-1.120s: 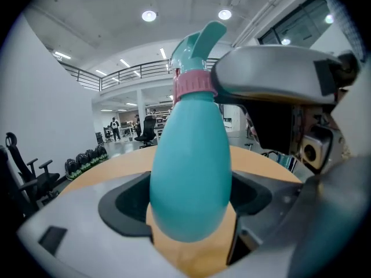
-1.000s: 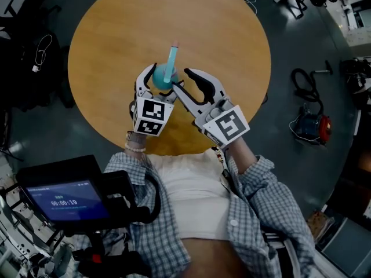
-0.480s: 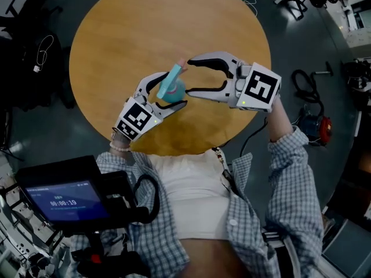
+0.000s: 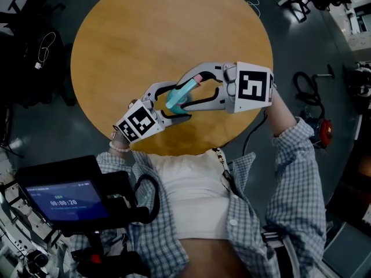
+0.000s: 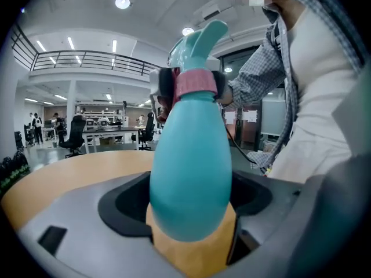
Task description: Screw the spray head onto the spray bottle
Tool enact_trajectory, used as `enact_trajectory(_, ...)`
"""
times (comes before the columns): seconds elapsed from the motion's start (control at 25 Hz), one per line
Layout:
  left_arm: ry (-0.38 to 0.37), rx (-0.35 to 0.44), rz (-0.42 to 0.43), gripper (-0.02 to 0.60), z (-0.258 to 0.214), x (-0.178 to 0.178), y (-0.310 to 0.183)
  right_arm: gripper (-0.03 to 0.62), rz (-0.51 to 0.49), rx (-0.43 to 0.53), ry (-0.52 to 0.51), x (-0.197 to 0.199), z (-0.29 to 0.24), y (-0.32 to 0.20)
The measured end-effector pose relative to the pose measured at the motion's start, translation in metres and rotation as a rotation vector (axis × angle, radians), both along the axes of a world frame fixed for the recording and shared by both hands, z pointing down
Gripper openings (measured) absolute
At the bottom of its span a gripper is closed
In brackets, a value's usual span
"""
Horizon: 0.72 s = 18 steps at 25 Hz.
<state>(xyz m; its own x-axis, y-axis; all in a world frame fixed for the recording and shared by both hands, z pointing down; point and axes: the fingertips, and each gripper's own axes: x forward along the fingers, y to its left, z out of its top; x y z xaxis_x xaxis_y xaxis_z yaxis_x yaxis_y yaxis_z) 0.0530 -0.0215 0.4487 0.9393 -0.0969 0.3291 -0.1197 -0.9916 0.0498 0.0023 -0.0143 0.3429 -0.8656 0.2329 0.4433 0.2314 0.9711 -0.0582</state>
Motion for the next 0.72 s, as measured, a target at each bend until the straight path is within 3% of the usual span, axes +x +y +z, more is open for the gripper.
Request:
enact_trajectory(0.08,0.008,-0.009,-0.002,0.413,-0.001,0.000,0.000,0.127,0.001,0.030,-0.024,-0.002,0.001,0.000)
enact_trajectory(0.2,-0.016,-0.004,-0.042,0.413,0.003,-0.003,-0.006,0.126,0.040,0.052,-0.032,-0.001,0.004,-0.003)
enact_trajectory(0.28,-0.044,0.007,-0.104,0.413,0.008,-0.005,-0.015,0.126,0.120,0.071,-0.040,-0.001,0.008,-0.009)
enact_trajectory(0.6,-0.078,0.052,-0.446,0.413,0.014,-0.018,-0.064,0.126,0.675,0.215,-0.173,-0.002,0.010,-0.048)
enact_trajectory(0.72,-0.100,0.077,-0.555,0.413,0.018,-0.021,-0.077,0.126,0.898,0.223,-0.217,0.003,0.009,-0.060)
